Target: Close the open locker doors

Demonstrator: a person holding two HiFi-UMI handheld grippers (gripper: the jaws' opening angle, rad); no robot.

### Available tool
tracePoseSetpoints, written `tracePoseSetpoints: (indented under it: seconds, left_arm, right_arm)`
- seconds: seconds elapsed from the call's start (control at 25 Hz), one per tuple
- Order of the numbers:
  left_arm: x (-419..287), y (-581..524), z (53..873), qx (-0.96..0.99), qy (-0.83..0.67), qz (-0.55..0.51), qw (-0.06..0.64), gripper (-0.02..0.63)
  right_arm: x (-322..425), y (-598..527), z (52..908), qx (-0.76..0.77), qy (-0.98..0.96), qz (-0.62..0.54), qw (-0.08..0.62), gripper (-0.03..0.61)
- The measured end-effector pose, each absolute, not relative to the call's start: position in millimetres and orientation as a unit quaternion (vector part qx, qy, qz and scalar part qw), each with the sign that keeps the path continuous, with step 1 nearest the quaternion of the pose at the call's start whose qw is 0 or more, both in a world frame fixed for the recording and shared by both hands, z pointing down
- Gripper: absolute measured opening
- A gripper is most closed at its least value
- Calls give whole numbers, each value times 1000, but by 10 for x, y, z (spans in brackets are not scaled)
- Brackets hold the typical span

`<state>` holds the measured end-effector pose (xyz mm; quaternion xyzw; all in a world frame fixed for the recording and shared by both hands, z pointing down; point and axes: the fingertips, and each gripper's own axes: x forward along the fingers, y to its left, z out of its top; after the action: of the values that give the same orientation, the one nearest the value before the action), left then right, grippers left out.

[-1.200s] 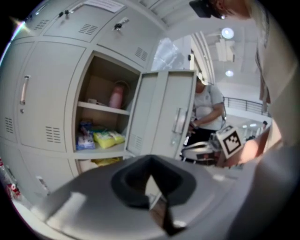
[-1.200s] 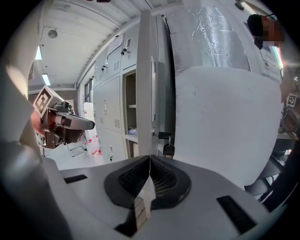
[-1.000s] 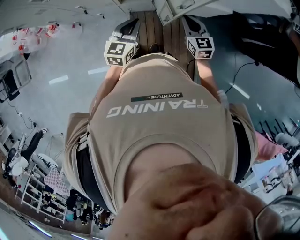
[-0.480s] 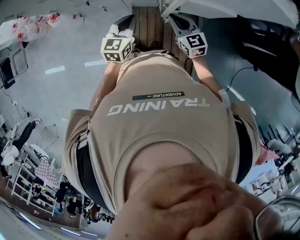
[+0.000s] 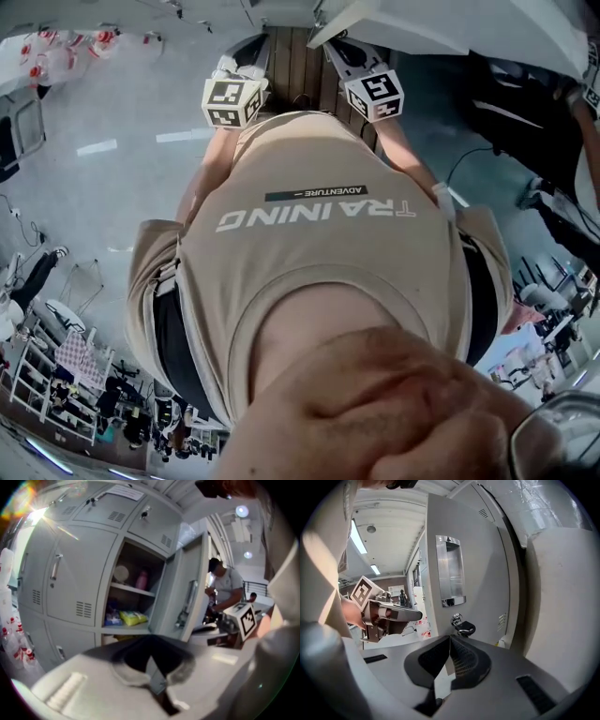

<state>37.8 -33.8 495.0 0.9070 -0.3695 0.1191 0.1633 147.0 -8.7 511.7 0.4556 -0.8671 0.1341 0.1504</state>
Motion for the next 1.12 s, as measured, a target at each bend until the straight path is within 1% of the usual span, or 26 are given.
tracePoseSetpoints:
  seconds: [0.12, 0.68, 0.88, 1.12]
  left_arm:
    - [303, -500, 4920, 908, -372, 113, 152, -5]
    - [-49, -1244, 4882, 903, -387, 88, 165, -5]
    - [-220, -1465, 4873, 906, -384, 94, 148, -5]
    - [-336, -1640, 4902, 905, -386, 102, 145, -5]
  right_arm:
    - [1347, -223, 5123, 456, -867, 135, 149, 15]
    - [751, -933, 5103, 423, -880, 149, 153, 15]
    - [539, -1213, 5112, 427, -880, 148, 144, 15]
    - [439, -1521, 5121, 429, -882, 148, 125, 15]
